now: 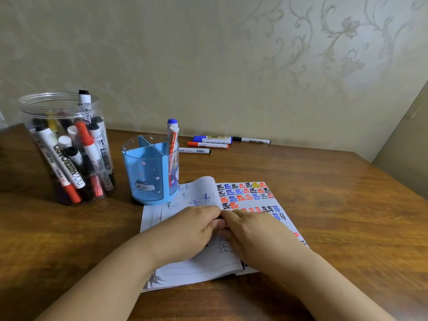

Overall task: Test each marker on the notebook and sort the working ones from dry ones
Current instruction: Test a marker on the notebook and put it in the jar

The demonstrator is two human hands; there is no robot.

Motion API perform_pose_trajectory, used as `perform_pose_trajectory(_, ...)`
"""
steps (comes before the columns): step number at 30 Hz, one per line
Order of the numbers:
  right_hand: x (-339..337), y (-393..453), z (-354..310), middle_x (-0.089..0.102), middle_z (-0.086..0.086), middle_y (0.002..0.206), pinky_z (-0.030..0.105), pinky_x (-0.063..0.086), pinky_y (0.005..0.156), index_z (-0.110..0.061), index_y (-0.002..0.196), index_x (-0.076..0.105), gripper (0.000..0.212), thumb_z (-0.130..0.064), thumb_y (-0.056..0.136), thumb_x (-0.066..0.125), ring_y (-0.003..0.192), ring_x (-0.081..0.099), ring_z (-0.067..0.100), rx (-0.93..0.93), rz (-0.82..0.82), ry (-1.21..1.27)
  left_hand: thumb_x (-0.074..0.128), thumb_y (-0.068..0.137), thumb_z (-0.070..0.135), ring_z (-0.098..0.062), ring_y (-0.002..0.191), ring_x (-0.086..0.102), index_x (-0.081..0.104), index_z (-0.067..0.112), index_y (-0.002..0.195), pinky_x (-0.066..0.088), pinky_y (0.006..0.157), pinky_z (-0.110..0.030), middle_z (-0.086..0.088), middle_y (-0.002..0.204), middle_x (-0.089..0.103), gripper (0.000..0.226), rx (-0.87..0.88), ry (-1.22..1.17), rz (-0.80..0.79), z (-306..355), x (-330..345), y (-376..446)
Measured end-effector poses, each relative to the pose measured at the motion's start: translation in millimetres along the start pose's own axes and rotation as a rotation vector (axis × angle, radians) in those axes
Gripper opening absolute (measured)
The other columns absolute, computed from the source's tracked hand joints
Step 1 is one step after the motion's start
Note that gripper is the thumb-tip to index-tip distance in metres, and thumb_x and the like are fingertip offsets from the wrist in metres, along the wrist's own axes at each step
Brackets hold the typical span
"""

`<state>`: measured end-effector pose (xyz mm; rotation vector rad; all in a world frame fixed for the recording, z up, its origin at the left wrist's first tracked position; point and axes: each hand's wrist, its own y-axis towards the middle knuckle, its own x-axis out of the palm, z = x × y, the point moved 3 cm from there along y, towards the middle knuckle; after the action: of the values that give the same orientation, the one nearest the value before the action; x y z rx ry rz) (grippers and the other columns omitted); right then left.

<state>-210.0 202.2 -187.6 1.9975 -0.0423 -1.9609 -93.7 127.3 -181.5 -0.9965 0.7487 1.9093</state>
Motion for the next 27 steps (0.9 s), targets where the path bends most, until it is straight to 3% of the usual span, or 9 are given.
perform_pose_trajectory(3, -3, -3, 3, 0.064, 0.004, 0.096, 0.041, 0.049, 0.067, -0.023, 0.128, 0.045, 0.04, -0.035, 0.095, 0.027, 0.078, 0.061, 0.029, 0.005, -0.023, 0.0, 0.036, 0.098, 0.033, 0.004, 0.079, 0.045, 0.053, 0.028, 0.102, 0.033, 0.067, -0.001, 0.017, 0.097, 0.055, 0.018, -0.01, -0.03, -0.012, 0, -1, -1)
perform_pose_trajectory(9, -15, -1, 6, 0.053, -0.001, 0.134, 0.033, 0.043, 0.094, -0.027, 0.148, 0.02, 0.053, -0.04, 0.099, 0.037, 0.116, 0.053, 0.018, 0.295, -0.14, 0.188, 0.03, 0.098, 0.039, 0.006, 0.078, 0.046, 0.049, 0.032, 0.095, 0.035, 0.063, -0.009, 0.017, 0.086, 0.049, 0.02, -0.087, -0.075, 0.036, 0, -5, 0)
perform_pose_trajectory(11, -23, -8, 15, 0.061, -0.005, 0.121, 0.031, 0.046, 0.09, -0.028, 0.15, 0.011, 0.057, -0.041, 0.099, 0.036, 0.101, 0.058, 0.009, 0.407, -0.144, 0.36, 0.028, 0.098, 0.038, 0.005, 0.081, 0.047, 0.045, 0.036, 0.09, 0.035, 0.063, -0.011, 0.019, 0.085, 0.049, 0.019, -0.096, -0.107, 0.057, -2, -9, -2)
perform_pose_trajectory(14, -35, -16, 23, 0.07, -0.012, 0.092, 0.027, 0.053, 0.074, -0.036, 0.143, 0.016, 0.052, -0.045, 0.097, 0.04, 0.077, 0.062, 0.005, 0.461, -0.112, 0.472, 0.034, 0.097, 0.035, 0.004, 0.093, 0.048, 0.05, 0.034, 0.106, 0.037, 0.072, -0.008, 0.018, 0.103, 0.053, 0.019, -0.071, -0.13, 0.128, -3, -12, -2)
perform_pose_trajectory(17, -45, -24, 27, 0.072, -0.011, 0.086, 0.028, 0.056, 0.07, -0.046, 0.111, 0.035, 0.029, -0.031, 0.094, 0.052, 0.069, 0.064, 0.006, 0.491, -0.045, 0.685, 0.045, 0.094, 0.035, 0.004, 0.099, 0.045, 0.052, 0.035, 0.117, 0.034, 0.073, -0.004, 0.022, 0.107, 0.049, 0.025, -0.033, -0.111, 0.177, 0, -11, -1)
perform_pose_trajectory(20, -52, -38, 24, 0.074, 0.002, 0.09, 0.026, 0.055, 0.067, -0.028, 0.096, 0.058, 0.011, -0.02, 0.095, 0.051, 0.072, 0.065, 0.015, 0.56, 0.028, 1.035, 0.05, 0.091, 0.035, 0.003, 0.097, 0.046, 0.054, 0.038, 0.114, 0.036, 0.07, -0.004, 0.023, 0.105, 0.047, 0.023, -0.017, -0.127, 0.194, 5, -9, -1)
perform_pose_trajectory(22, -48, -47, 25, 0.072, 0.015, 0.09, 0.025, 0.055, 0.064, -0.014, 0.088, 0.07, 0.019, -0.012, 0.091, 0.051, 0.069, 0.065, 0.019, 0.65, 0.104, 1.419, 0.052, 0.09, 0.034, 0.004, 0.094, 0.047, 0.054, 0.042, 0.107, 0.038, 0.068, -0.002, 0.022, 0.101, 0.046, 0.019, -0.012, -0.153, 0.204, 7, -9, -2)
perform_pose_trajectory(24, -41, -56, 23, 0.068, 0.024, 0.085, 0.025, 0.057, 0.06, -0.005, 0.085, 0.072, 0.019, -0.003, 0.08, 0.054, 0.064, 0.063, 0.021, 0.707, 0.184, 1.749, 0.054, 0.089, 0.032, 0.007, 0.093, 0.047, 0.053, 0.043, 0.104, 0.037, 0.069, 0.0, 0.022, 0.1, 0.047, 0.018, -0.003, -0.182, 0.209, 10, -8, -3)
perform_pose_trajectory(27, -26, -65, 22, 0.061, 0.018, 0.072, 0.023, 0.052, 0.055, -0.007, 0.091, 0.061, 0.012, -0.003, 0.08, 0.064, 0.059, 0.056, 0.017, 0.657, 0.238, 1.798, 0.057, 0.087, 0.033, 0.008, 0.092, 0.048, 0.057, 0.039, 0.109, 0.037, 0.07, -0.002, 0.023, 0.101, 0.049, 0.022, -0.005, -0.19, 0.205, 12, -4, -2)
